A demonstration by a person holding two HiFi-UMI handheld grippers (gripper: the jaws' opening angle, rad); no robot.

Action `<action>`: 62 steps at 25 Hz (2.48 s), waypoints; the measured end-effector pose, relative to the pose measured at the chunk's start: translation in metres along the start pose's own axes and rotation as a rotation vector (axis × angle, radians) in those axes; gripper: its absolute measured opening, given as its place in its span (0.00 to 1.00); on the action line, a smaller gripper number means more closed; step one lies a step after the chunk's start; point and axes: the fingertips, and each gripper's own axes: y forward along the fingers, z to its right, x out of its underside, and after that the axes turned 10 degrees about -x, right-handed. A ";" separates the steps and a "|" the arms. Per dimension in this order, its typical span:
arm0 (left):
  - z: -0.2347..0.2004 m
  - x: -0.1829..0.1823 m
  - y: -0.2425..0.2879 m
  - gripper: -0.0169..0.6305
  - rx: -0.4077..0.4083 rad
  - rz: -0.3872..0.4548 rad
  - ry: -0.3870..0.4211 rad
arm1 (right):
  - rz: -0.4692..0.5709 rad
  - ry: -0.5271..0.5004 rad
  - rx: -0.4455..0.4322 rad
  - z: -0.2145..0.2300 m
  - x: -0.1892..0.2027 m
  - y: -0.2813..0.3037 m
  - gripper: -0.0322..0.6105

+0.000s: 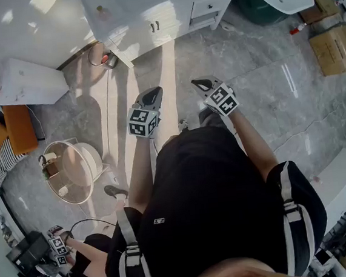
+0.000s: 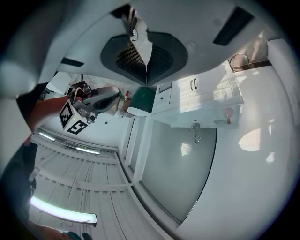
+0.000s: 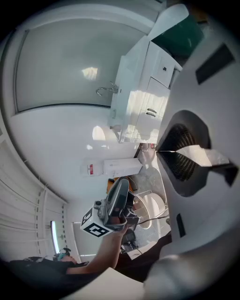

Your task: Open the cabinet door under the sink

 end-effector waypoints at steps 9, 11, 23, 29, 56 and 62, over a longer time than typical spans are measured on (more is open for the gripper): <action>-0.003 -0.001 0.005 0.05 0.007 -0.005 -0.004 | -0.008 0.007 0.013 0.006 0.002 0.002 0.14; -0.004 -0.001 0.005 0.05 0.007 -0.008 -0.004 | -0.009 0.013 0.018 0.007 0.004 0.003 0.14; -0.011 0.005 0.009 0.05 0.014 -0.027 -0.003 | -0.031 0.012 0.032 0.011 0.012 0.010 0.14; -0.017 0.002 0.026 0.05 0.002 -0.050 -0.019 | -0.071 0.000 0.017 0.026 0.020 0.014 0.14; -0.166 -0.007 0.153 0.05 -0.066 -0.114 -0.120 | -0.108 0.236 -0.006 0.231 0.046 0.198 0.14; -0.189 0.021 0.184 0.05 -0.071 -0.132 -0.192 | -0.097 0.280 0.007 0.270 0.056 0.260 0.14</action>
